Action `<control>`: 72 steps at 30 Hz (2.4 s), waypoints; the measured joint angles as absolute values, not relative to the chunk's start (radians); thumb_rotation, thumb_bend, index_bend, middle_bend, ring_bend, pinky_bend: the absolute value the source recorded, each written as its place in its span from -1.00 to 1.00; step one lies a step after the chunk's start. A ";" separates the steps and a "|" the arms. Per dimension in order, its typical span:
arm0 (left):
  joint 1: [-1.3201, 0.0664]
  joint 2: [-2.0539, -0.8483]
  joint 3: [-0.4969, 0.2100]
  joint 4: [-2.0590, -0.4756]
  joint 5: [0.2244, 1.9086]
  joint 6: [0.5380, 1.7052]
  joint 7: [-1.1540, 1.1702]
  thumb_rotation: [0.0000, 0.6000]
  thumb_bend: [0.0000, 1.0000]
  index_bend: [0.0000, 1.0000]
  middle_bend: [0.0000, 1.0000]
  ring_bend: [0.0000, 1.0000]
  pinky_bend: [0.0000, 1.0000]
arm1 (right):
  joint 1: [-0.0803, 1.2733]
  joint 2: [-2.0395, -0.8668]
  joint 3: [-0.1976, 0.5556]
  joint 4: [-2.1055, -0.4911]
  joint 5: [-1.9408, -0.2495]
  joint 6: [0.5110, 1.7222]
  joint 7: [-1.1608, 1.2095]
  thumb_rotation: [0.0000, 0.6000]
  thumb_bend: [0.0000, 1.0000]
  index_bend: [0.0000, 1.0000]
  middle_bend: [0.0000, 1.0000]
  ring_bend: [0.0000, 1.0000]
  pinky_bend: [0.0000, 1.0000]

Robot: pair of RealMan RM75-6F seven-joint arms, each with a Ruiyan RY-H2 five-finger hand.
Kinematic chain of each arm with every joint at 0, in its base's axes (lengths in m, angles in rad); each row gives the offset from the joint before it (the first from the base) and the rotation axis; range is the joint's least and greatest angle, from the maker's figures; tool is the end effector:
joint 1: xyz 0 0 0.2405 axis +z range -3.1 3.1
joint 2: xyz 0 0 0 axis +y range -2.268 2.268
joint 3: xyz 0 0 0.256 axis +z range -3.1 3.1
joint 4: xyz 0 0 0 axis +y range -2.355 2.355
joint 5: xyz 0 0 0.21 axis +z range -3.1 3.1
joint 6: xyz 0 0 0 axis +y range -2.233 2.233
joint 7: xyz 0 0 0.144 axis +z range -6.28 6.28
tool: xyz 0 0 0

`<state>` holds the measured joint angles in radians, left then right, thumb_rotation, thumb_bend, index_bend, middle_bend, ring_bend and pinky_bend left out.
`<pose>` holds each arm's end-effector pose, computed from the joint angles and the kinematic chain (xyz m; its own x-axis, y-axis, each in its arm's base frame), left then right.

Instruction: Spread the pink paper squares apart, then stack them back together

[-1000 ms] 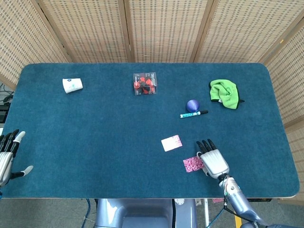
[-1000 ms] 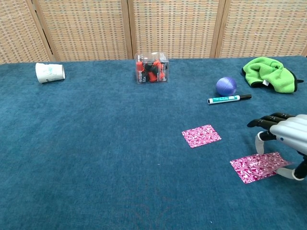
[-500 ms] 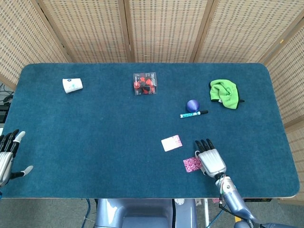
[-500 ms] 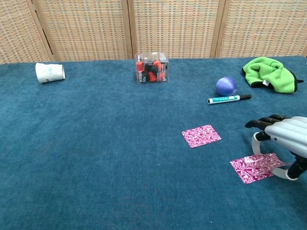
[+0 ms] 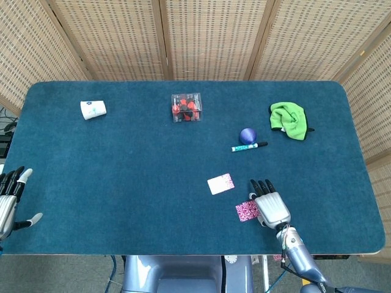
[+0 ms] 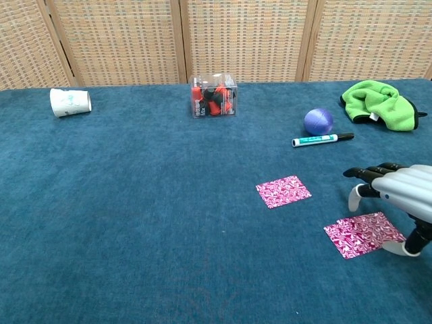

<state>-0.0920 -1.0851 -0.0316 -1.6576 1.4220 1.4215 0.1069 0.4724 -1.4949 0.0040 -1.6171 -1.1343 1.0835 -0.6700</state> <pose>-0.3186 0.1781 0.1590 0.4711 0.0879 0.8777 0.8777 0.0518 -0.4764 -0.2295 -0.2480 -0.0153 0.6507 -0.3326 0.6826 -0.7590 -0.3094 0.5728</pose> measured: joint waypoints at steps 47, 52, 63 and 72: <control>-0.096 -1.078 -0.035 -1.664 1.406 1.406 0.096 1.00 -1.00 -1.00 -1.00 -1.00 -1.00 | 0.832 -1.645 0.171 -1.462 -0.825 0.870 -0.758 1.00 -0.38 -0.45 -1.00 -1.00 -1.00; -0.096 -1.077 -0.035 -1.664 1.406 1.405 0.094 1.00 -1.00 -1.00 -1.00 -1.00 -1.00 | 0.852 -1.647 0.155 -1.457 -0.799 0.873 -0.776 1.00 -0.38 -0.45 -1.00 -1.00 -1.00; -0.096 -1.078 -0.035 -1.664 1.406 1.408 0.095 1.00 -1.00 -1.00 -1.00 -1.00 -1.00 | 0.886 -1.655 0.124 -1.440 -0.781 0.881 -0.790 1.00 -0.48 -0.46 -1.00 -1.00 -1.00; -0.096 -1.078 -0.035 -1.664 1.406 1.407 0.092 1.00 -1.00 -1.00 -1.00 -1.00 -1.00 | 0.898 -1.672 0.112 -1.408 -0.780 0.890 -0.781 1.00 -0.48 -0.46 -1.00 -1.00 -1.00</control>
